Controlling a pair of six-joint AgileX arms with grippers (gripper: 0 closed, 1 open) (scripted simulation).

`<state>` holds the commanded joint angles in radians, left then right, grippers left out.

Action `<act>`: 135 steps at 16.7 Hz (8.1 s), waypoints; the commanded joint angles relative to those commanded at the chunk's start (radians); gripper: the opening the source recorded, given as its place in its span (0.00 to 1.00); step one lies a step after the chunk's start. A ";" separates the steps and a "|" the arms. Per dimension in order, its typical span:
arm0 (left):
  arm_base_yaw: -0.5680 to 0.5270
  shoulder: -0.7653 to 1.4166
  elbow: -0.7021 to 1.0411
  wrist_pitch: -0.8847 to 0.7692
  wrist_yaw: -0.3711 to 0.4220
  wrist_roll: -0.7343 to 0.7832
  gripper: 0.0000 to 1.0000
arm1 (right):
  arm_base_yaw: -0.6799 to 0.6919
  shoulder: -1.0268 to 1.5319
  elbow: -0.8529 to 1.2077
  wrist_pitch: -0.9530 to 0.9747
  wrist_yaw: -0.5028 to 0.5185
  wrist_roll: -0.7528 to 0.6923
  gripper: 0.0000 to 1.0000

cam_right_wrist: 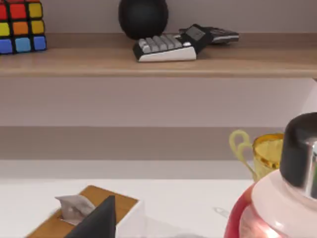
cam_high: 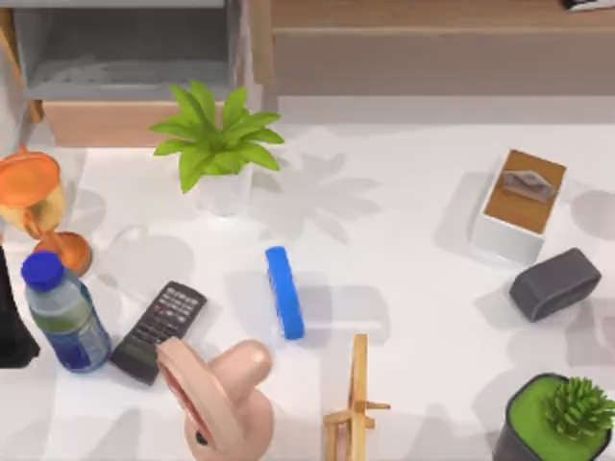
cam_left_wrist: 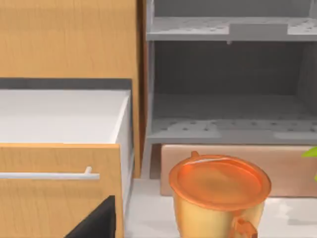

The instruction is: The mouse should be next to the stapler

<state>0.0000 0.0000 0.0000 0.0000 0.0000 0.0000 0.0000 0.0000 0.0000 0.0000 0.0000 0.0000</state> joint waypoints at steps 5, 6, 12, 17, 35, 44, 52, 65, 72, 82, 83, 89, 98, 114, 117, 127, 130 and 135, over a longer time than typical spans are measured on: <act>0.006 0.060 0.060 -0.038 0.001 0.005 1.00 | 0.000 0.000 0.000 0.000 0.000 0.000 1.00; 0.011 0.100 0.100 -0.064 0.002 0.008 1.00 | 0.000 0.000 0.000 0.000 0.000 0.000 1.00; 0.073 0.557 0.543 -0.319 0.007 0.037 1.00 | 0.000 0.000 0.000 0.000 0.000 0.000 1.00; 0.161 1.116 1.087 -0.614 0.008 0.070 1.00 | 0.000 0.000 0.000 0.000 0.000 0.000 1.00; 0.325 2.626 2.535 -1.380 0.026 0.160 1.00 | 0.000 0.000 0.000 0.000 0.000 0.000 1.00; 0.335 2.624 2.476 -1.326 0.028 0.168 1.00 | 0.000 0.000 0.000 0.000 0.000 0.000 1.00; 0.324 2.631 2.423 -1.264 0.027 0.159 0.92 | 0.000 0.000 0.000 0.000 0.000 0.000 1.00; 0.324 2.631 2.423 -1.264 0.027 0.159 0.00 | 0.000 0.000 0.000 0.000 0.000 0.000 1.00; 0.324 2.631 2.423 -1.264 0.027 0.159 0.00 | 0.000 0.000 0.000 0.000 0.000 0.000 1.00; 0.277 2.409 2.439 -1.343 -0.011 0.014 0.00 | 0.000 0.000 0.000 0.000 0.000 0.000 1.00; 0.252 2.370 2.436 -1.349 -0.018 -0.017 0.00 | 0.000 0.000 0.000 0.000 0.000 0.000 1.00; 0.003 2.188 2.385 -1.338 -0.051 -0.238 0.00 | 0.000 0.000 0.000 0.000 0.000 0.000 1.00; -0.517 2.184 2.192 -1.224 -0.066 -0.603 0.00 | 0.000 0.000 0.000 0.000 0.000 0.000 1.00; -0.865 2.333 1.968 -1.137 -0.072 -0.857 0.00 | 0.000 0.000 0.000 0.000 0.000 0.000 1.00; -0.866 2.334 1.972 -1.137 -0.070 -0.859 0.00 | 0.000 0.000 0.000 0.000 0.000 0.000 1.00; -0.878 2.327 2.000 -1.117 -0.065 -0.869 0.00 | 0.000 0.000 0.000 0.000 0.000 0.000 1.00; -0.876 2.322 1.991 -1.106 -0.067 -0.867 0.00 | 0.000 0.000 0.000 0.000 0.000 0.000 1.00; -0.869 2.327 1.958 -1.089 -0.071 -0.860 0.00 | 0.000 0.000 0.000 0.000 0.000 0.000 1.00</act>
<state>-0.8686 2.3268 1.9583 -1.0895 -0.0712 -0.8596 0.0000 0.0000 0.0000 0.0000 0.0000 0.0000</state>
